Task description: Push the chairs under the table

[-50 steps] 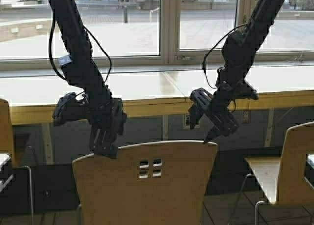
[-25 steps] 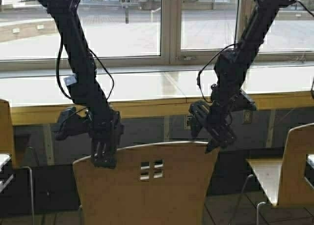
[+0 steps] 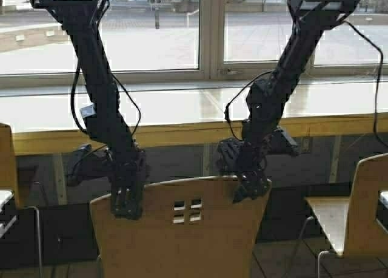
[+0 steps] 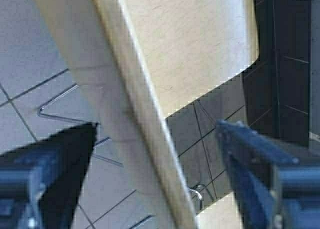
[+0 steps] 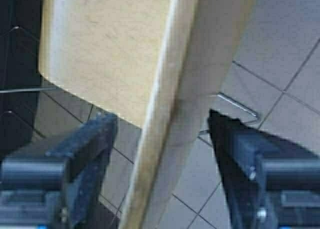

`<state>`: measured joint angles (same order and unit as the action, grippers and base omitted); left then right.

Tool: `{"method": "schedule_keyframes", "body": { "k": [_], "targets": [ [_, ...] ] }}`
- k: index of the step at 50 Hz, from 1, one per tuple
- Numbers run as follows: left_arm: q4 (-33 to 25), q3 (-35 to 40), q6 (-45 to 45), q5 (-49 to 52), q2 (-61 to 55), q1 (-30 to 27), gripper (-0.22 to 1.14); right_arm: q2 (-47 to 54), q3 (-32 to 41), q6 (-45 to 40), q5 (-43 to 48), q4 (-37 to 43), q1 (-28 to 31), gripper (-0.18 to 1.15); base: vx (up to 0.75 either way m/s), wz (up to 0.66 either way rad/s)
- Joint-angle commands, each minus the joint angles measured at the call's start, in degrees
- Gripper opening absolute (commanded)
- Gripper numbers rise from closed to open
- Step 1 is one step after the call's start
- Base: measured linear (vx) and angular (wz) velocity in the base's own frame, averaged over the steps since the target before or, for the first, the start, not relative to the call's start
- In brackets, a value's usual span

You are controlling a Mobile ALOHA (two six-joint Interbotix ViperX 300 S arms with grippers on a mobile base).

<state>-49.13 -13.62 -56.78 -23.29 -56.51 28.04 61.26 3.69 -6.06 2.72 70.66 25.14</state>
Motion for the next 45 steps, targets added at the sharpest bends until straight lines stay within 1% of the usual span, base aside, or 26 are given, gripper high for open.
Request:
{"method": "schedule_keyframes", "body": {
  "k": [1,11,15,19,21,23,25,28,30,34,45],
  "targets": [
    [-0.1,1.1,-0.2,-0.4,0.4,0.1,1.01,0.4,4.0,0.0,-1.7,0.2,-0.1,0.90,0.00,0.00],
    [-0.2,1.8,-1.1,-0.5,-0.6,-0.2,0.98,2.0,6.3,0.0,-3.5,0.3,-0.1,0.89,0.00,0.00],
    [-0.2,1.8,-1.4,-0.4,-0.6,-0.3,0.91,2.1,6.2,0.0,-3.5,0.2,-0.1,0.84,0.01,0.00],
    [-0.3,2.0,-1.5,-0.4,-0.9,-0.5,0.78,2.1,6.0,0.0,-3.7,0.2,-0.1,0.70,0.01,0.00],
    [-0.4,2.2,-1.5,-0.3,-1.0,-0.6,0.70,2.1,5.9,0.0,-4.1,0.3,-0.1,0.58,0.01,0.00],
    [-0.6,2.2,-1.5,0.0,-1.1,-0.9,0.57,2.0,5.7,0.0,-4.7,0.2,-0.1,0.48,0.01,0.00],
    [-1.0,2.2,-1.5,0.2,-1.1,-1.0,0.48,2.0,5.4,0.0,-5.4,0.3,-0.2,0.39,0.01,0.00],
    [-1.4,2.2,-1.5,0.3,-1.0,-1.0,0.35,1.8,4.9,0.0,-6.4,0.2,-0.1,0.27,0.01,0.01],
    [-1.7,2.2,-1.5,0.3,-0.9,-1.0,0.29,1.7,4.6,0.0,-6.9,0.3,-0.1,0.22,0.02,0.04],
    [-2.1,2.3,-1.5,0.3,-0.8,-1.0,0.23,1.7,4.2,0.0,-7.4,0.2,-0.2,0.19,0.02,0.04],
    [-3.3,2.7,-1.3,0.3,-1.1,-2.0,0.23,2.4,4.2,0.1,-7.6,0.3,-0.1,0.19,0.06,0.04]
  ]
}}
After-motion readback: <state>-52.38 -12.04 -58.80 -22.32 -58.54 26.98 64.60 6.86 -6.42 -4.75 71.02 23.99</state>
